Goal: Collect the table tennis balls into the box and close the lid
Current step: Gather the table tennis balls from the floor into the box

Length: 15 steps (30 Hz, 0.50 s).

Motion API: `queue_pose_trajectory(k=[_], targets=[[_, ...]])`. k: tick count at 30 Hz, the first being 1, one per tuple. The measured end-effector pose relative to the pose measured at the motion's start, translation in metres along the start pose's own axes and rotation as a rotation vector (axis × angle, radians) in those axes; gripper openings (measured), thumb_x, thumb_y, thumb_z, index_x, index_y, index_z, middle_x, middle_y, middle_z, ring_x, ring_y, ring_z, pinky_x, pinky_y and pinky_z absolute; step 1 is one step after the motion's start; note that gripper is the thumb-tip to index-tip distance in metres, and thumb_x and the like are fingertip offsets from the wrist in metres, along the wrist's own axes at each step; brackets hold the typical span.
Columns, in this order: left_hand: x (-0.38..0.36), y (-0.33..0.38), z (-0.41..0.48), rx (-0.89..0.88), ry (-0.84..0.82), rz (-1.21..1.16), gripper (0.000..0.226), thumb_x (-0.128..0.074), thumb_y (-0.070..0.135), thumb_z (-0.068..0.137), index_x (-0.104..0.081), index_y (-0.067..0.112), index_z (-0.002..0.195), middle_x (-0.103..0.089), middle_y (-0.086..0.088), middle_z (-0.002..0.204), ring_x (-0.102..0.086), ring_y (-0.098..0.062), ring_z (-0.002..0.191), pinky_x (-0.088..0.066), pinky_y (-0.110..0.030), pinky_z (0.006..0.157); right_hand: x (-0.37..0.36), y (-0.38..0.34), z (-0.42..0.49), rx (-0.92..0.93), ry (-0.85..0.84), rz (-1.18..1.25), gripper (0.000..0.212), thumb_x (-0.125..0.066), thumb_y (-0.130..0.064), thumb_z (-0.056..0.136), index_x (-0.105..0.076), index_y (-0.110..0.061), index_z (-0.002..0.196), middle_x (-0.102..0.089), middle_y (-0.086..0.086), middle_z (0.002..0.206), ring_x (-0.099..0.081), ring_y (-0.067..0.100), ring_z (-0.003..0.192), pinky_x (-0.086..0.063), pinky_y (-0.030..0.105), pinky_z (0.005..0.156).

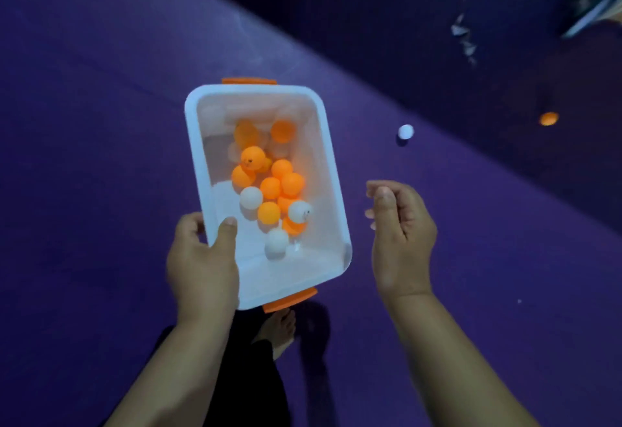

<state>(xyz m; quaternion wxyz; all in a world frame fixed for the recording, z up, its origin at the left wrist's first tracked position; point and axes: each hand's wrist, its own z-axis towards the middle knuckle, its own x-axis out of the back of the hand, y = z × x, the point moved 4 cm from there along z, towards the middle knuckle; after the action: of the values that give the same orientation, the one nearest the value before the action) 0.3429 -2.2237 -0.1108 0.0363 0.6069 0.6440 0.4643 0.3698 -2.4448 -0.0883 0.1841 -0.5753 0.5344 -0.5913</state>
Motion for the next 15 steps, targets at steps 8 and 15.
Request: queue_pose_trajectory(k=[8,15], targets=[[-0.069,0.064,-0.029,-0.08,-0.105,0.101,0.013,-0.059,0.029,0.09,-0.053,0.018,0.093,-0.055,0.013,0.076,-0.055,-0.021,0.074,-0.042,-0.032,0.062,0.073,0.029,0.065,-0.261,0.179,0.085,0.025,-0.048,-0.013,0.095,-0.063,-0.026,0.079,-0.065,0.001,0.078,-0.057,0.01,0.065,-0.048,0.022,0.062],[-0.145,0.097,0.0,-0.117,-0.172,0.094,0.006,-0.06,0.028,0.09,-0.054,0.026,0.091,-0.06,0.014,0.081,-0.058,-0.004,0.077,-0.047,-0.031,0.064,0.071,0.111,0.155,-0.349,0.119,-0.209,0.013,-0.049,-0.021,0.093,-0.061,-0.025,0.094,-0.056,-0.003,0.103,-0.062,0.021,0.088,-0.05,0.036,0.081]])
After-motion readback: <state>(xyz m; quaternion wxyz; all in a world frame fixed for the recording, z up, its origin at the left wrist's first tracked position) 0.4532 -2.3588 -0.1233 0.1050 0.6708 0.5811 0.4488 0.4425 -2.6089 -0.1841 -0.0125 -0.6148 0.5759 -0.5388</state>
